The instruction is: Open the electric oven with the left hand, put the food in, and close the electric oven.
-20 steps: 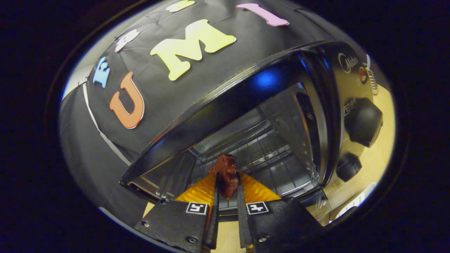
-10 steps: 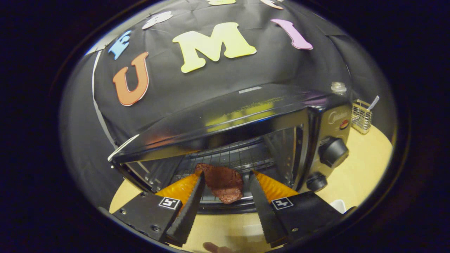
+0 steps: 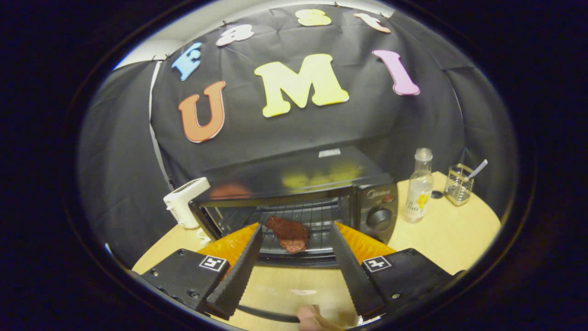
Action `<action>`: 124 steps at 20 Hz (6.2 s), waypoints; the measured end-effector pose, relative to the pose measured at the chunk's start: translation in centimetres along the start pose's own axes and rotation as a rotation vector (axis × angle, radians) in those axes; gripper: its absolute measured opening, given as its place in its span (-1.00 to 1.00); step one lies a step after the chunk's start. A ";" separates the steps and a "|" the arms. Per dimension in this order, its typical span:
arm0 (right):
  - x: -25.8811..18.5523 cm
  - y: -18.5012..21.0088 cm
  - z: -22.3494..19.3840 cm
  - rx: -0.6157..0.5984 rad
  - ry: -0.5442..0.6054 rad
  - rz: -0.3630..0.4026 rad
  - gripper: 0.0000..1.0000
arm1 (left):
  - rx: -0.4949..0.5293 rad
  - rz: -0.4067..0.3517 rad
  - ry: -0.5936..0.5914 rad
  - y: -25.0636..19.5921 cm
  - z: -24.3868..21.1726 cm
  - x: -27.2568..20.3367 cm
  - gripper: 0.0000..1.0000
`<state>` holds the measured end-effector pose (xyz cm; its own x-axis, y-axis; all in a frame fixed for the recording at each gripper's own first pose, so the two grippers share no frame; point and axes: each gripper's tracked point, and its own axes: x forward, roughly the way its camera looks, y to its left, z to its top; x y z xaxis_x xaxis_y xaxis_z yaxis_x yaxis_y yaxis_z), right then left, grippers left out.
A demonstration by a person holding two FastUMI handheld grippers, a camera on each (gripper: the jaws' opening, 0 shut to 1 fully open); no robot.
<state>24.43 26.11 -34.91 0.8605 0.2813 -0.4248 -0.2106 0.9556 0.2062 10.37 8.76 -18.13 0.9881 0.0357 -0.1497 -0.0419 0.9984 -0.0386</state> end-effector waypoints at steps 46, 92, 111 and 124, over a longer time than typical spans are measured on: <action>-26.8 -20.7 15.0 -0.164 -0.373 -0.287 0.96 | -0.002 -0.143 0.539 -16.5 -21.7 6.5 0.89; -37.5 -17.8 14.8 -0.108 -0.458 -0.245 0.96 | -0.034 -0.098 0.105 -13.4 -0.5 13.1 0.89; -39.6 -13.9 11.3 -0.156 -0.357 -0.200 0.93 | -0.046 -0.019 -0.122 -8.2 9.2 -14.6 0.89; -39.1 -13.4 10.2 -0.154 -0.265 -0.193 0.97 | -0.008 -0.042 -0.089 -9.4 8.2 -14.6 0.90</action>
